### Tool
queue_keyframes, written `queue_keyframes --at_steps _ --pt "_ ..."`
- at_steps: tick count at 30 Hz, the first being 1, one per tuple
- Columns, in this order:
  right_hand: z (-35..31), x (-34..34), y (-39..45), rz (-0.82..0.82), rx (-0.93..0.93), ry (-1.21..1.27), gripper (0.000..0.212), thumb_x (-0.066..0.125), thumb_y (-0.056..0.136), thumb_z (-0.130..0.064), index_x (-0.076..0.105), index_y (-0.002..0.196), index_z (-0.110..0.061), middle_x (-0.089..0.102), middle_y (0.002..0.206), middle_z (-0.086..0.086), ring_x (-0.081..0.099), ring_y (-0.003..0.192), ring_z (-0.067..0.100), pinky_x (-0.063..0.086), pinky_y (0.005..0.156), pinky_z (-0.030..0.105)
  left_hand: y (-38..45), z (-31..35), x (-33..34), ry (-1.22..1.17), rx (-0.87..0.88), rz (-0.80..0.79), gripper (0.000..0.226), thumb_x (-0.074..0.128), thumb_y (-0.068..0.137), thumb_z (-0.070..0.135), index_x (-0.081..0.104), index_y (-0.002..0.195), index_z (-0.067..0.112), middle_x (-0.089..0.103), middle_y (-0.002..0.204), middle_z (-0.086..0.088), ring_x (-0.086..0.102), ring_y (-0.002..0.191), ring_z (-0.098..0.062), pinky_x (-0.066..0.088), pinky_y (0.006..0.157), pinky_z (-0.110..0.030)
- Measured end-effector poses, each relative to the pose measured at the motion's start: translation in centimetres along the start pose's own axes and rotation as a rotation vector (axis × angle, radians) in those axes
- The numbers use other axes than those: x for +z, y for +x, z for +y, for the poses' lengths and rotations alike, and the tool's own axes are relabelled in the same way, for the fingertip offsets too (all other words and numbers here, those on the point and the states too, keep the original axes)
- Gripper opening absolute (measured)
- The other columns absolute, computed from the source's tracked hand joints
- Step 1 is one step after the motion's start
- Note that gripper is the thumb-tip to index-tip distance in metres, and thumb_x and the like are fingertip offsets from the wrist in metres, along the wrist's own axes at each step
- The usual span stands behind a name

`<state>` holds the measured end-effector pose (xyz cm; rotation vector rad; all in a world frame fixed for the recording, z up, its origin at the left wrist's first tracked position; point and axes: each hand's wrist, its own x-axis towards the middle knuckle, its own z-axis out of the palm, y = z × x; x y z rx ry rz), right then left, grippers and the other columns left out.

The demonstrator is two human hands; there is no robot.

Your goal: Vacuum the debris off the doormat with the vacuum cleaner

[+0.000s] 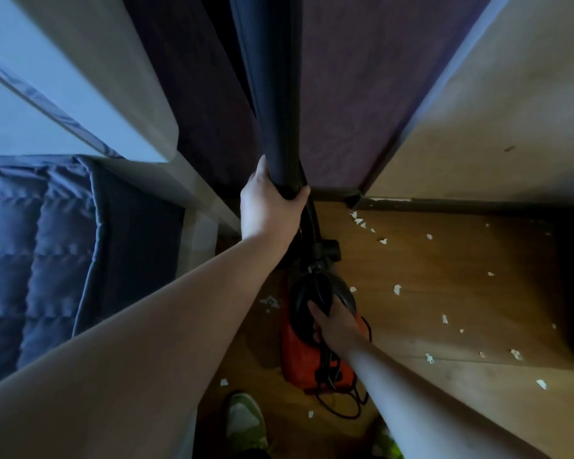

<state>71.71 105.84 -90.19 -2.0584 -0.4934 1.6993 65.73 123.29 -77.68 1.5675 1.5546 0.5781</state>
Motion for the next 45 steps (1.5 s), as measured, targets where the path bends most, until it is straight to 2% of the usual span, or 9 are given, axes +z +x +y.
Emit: queue_keyframes --at_steps 8,13,19,25,32,37,39,41,45 --pt "-3.0 -0.2 3.2 0.047 -0.038 -0.009 0.038 0.049 0.1 -0.035 0.045 0.132 -0.014 0.061 0.084 0.0 0.059 0.065 0.011 0.042 0.05 0.017 1.9 -0.1 0.4 -0.01 0.011 0.017 0.047 0.079 0.081 0.026 0.054 0.121 0.023 0.063 0.109 0.008 0.06 0.099 -0.007 0.051 0.081 -0.016" --pt "-4.7 -0.2 4.1 0.052 0.004 -0.177 0.058 0.047 0.099 -0.046 0.036 0.144 -0.011 0.061 0.123 0.012 0.062 0.096 0.023 0.042 0.056 0.026 2.6 0.0 0.0 0.024 -0.003 -0.005 0.052 0.08 0.081 0.03 0.051 0.123 0.022 0.061 0.109 0.008 0.058 0.096 -0.006 0.045 0.076 -0.014" --pt "-3.6 -1.3 3.5 0.055 0.045 -0.324 0.078 0.064 0.087 -0.051 0.033 0.148 -0.014 0.051 0.142 0.01 0.051 0.127 0.031 0.046 0.093 0.035 1.2 -1.0 -1.0 0.209 -0.048 -0.1 0.061 0.075 0.085 0.03 0.04 0.134 0.02 0.052 0.13 -0.003 0.052 0.11 -0.012 0.041 0.084 -0.022" --pt "-2.4 -2.6 1.4 0.084 0.0 -0.348 0.063 0.073 0.08 -0.043 0.053 0.133 -0.014 0.064 0.123 0.004 0.063 0.111 0.028 0.053 0.09 0.04 -5.4 -4.0 -1.9 0.273 -0.187 -0.252 0.059 0.058 0.097 0.026 0.03 0.148 0.027 0.045 0.142 -0.004 0.051 0.112 -0.014 0.042 0.078 -0.023" --pt "-5.5 -4.1 -3.6 0.064 -0.038 -0.347 0.036 0.054 0.095 -0.035 0.057 0.124 -0.014 0.064 0.093 0.002 0.064 0.08 0.022 0.055 0.074 0.037 -9.1 -4.5 -5.1 0.378 -0.221 -0.378 0.053 0.053 0.098 0.033 0.033 0.147 0.032 0.049 0.138 -0.003 0.061 0.093 -0.014 0.058 0.07 -0.03" --pt "-7.4 -5.1 -9.4 0.072 -0.073 -0.32 0.023 0.048 0.1 -0.03 0.058 0.085 -0.016 0.053 0.07 0.002 0.049 0.065 0.02 0.042 0.064 0.038 -12.1 -2.6 -8.5 0.498 -0.241 -0.524 0.054 0.049 0.1 0.037 0.03 0.15 0.031 0.048 0.142 -0.002 0.064 0.087 -0.016 0.059 0.068 -0.032" --pt "-8.4 -5.3 -11.8 0.05 -0.069 -0.349 0.031 0.047 0.1 -0.036 0.06 0.114 -0.011 0.062 0.094 0.007 0.051 0.077 0.02 0.043 0.07 0.037 -13.7 -1.0 -10.4 0.543 -0.217 -0.573 0.054 0.046 0.101 0.038 0.03 0.151 0.031 0.047 0.144 -0.002 0.065 0.088 -0.016 0.056 0.066 -0.029" --pt "-9.8 -5.2 -14.6 -0.008 -0.044 -0.419 0.054 0.044 0.099 -0.045 0.039 0.145 -0.016 0.06 0.122 0.009 0.057 0.091 0.023 0.047 0.077 0.038 -16.0 0.9 -12.1 0.563 -0.217 -0.589 0.053 0.045 0.101 0.04 0.03 0.151 0.031 0.048 0.144 -0.002 0.066 0.093 -0.021 0.055 0.065 -0.029" --pt "-12.4 -4.9 -21.3 -0.067 -0.092 -0.607 0.06 0.038 0.099 -0.051 0.029 0.151 -0.024 0.054 0.137 0.008 0.064 0.104 0.025 0.053 0.093 0.047 -20.2 5.3 -16.6 0.718 -0.071 -0.629 0.058 0.041 0.101 0.046 0.021 0.154 0.032 0.044 0.148 -0.002 0.059 0.118 -0.023 0.054 0.09 -0.038"
